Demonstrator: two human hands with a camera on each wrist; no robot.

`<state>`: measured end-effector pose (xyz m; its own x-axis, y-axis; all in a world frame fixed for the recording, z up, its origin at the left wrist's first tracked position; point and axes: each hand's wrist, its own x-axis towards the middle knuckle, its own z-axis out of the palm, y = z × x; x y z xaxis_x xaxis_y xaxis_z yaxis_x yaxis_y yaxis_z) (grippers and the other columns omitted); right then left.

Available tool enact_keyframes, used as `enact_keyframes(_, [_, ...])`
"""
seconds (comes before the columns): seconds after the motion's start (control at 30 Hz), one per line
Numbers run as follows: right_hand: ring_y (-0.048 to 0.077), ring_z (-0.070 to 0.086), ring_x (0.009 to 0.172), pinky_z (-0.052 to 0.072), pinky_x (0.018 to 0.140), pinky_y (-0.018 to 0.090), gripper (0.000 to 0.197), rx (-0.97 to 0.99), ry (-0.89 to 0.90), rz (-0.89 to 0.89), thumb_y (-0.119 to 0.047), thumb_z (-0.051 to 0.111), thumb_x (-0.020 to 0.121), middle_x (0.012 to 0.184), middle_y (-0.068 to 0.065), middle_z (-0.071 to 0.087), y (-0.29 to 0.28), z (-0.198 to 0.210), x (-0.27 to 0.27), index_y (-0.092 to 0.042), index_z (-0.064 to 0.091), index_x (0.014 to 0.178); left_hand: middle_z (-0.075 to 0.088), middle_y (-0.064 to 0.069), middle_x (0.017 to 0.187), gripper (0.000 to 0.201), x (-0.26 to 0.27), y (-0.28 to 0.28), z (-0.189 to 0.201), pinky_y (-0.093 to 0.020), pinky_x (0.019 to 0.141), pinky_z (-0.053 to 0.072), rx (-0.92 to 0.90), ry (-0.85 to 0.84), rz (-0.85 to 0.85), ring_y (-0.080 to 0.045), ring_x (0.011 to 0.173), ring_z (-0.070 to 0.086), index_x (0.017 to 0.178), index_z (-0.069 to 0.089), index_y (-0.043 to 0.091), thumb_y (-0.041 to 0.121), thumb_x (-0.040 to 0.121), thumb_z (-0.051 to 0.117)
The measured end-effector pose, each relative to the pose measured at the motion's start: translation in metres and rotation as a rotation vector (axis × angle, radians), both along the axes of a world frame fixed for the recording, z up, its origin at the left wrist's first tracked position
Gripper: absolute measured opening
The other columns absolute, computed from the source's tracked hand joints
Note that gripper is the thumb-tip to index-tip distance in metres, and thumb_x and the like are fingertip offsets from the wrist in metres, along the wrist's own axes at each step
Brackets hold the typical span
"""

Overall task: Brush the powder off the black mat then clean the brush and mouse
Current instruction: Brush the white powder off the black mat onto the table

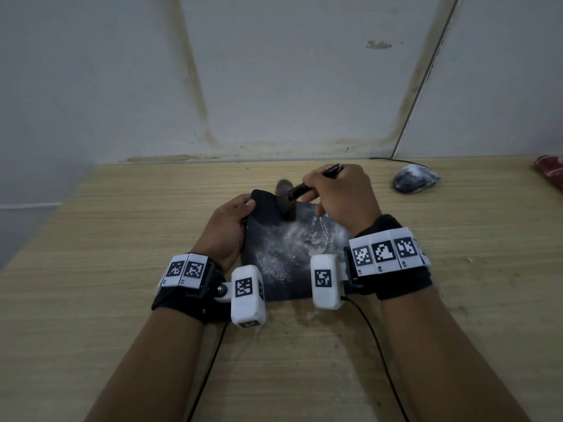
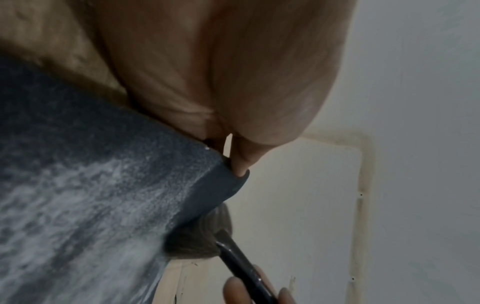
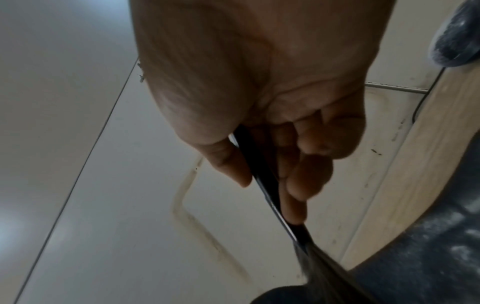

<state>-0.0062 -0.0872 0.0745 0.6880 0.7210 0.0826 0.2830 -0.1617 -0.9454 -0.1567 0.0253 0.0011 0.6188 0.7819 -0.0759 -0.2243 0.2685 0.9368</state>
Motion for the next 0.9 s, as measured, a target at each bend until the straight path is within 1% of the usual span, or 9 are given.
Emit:
enact_keyframes(0.13, [0.009,0.055,0.039,0.045,0.047,0.024,0.021,0.019,0.015,-0.025,-0.016,0.062,0.085,0.054,0.005,0.069,-0.0006,-0.0002,-0.0035,0.001,0.072,0.078,0.070,-0.018,0.104,0.027,-0.0029,-0.0017,-0.0009,-0.038,0.084,0.055,-0.002,0.001,-0.002,-0.029,0.091,0.068,0.115,0.064,-0.001,0.007,0.101,0.042])
enact_keyframes(0.27, [0.006,0.055,0.040,0.046,0.052,0.028,0.016,0.140,0.024,-0.076,-0.017,0.063,0.087,0.058,0.003,0.071,0.0007,0.0024,-0.0035,-0.008,0.072,0.079,0.067,-0.021,0.109,0.030,-0.0021,-0.0010,0.0006,-0.041,0.090,0.053,-0.003,0.005,0.001,-0.030,0.095,0.066,0.122,0.060,-0.004,0.008,0.101,0.042])
enact_keyframes(0.37, [0.003,0.057,0.041,0.051,0.056,0.030,0.017,0.004,-0.027,-0.030,-0.019,0.064,0.089,0.065,0.002,0.074,0.0018,0.0003,0.0003,-0.007,0.074,0.084,0.068,-0.020,0.108,0.029,-0.0015,0.0010,0.0016,-0.042,0.089,0.053,-0.006,0.014,0.005,-0.031,0.094,0.066,0.120,0.061,-0.003,0.008,0.101,0.042])
enact_keyframes(0.5, [0.013,0.059,0.047,0.053,0.061,0.038,0.023,-0.032,0.001,-0.031,-0.019,0.063,0.083,0.056,0.005,0.070,-0.0002,-0.0021,0.0014,0.002,0.072,0.077,0.068,-0.021,0.107,0.029,-0.0025,-0.0001,0.0008,-0.042,0.088,0.053,-0.008,0.020,0.007,-0.031,0.094,0.067,0.119,0.062,-0.003,0.008,0.101,0.042])
enact_keyframes(0.57, [0.015,0.056,0.045,0.049,0.056,0.035,0.024,0.055,0.030,-0.092,-0.017,0.062,0.081,0.052,0.005,0.066,-0.0015,-0.0010,0.0009,0.004,0.070,0.076,0.067,-0.022,0.107,0.031,-0.0025,-0.0011,0.0001,-0.041,0.087,0.053,-0.010,0.014,0.005,-0.031,0.093,0.066,0.122,0.059,-0.006,0.008,0.101,0.042])
enact_keyframes(0.67, [0.016,0.053,0.043,0.043,0.045,0.025,0.018,0.154,0.116,-0.051,-0.015,0.063,0.088,0.063,0.012,0.070,-0.0029,0.0021,-0.0008,0.001,0.073,0.086,0.067,-0.021,0.108,0.031,-0.0021,-0.0030,-0.0001,-0.042,0.089,0.053,-0.028,0.005,0.003,-0.031,0.095,0.066,0.124,0.058,-0.005,0.008,0.101,0.043])
enact_keyframes(0.77, [0.016,0.055,0.044,0.039,0.038,0.017,0.016,0.053,0.100,0.070,-0.015,0.064,0.092,0.072,0.011,0.074,-0.0037,0.0007,-0.0036,-0.003,0.074,0.093,0.067,-0.022,0.108,0.031,-0.0024,-0.0037,0.0002,-0.041,0.089,0.052,-0.038,0.016,0.014,-0.031,0.095,0.065,0.125,0.057,-0.006,0.007,0.101,0.042])
enact_keyframes(0.83, [0.014,0.055,0.043,0.037,0.038,0.015,0.018,-0.021,0.048,0.083,-0.014,0.063,0.089,0.066,0.009,0.072,-0.0048,-0.0002,-0.0049,0.001,0.074,0.091,0.065,-0.025,0.112,0.033,-0.0022,-0.0031,-0.0009,-0.043,0.092,0.051,-0.047,0.015,0.012,-0.034,0.099,0.064,0.126,0.056,-0.009,0.008,0.101,0.042])
enact_keyframes(0.9, [0.013,0.053,0.042,0.037,0.039,0.016,0.019,0.025,0.061,0.066,-0.009,0.061,0.088,0.061,0.012,0.066,-0.0066,0.0016,-0.0041,0.007,0.071,0.089,0.066,-0.025,0.113,0.033,-0.0009,-0.0027,-0.0015,-0.041,0.090,0.054,-0.059,0.010,0.013,-0.034,0.099,0.065,0.125,0.059,-0.007,0.008,0.101,0.042])
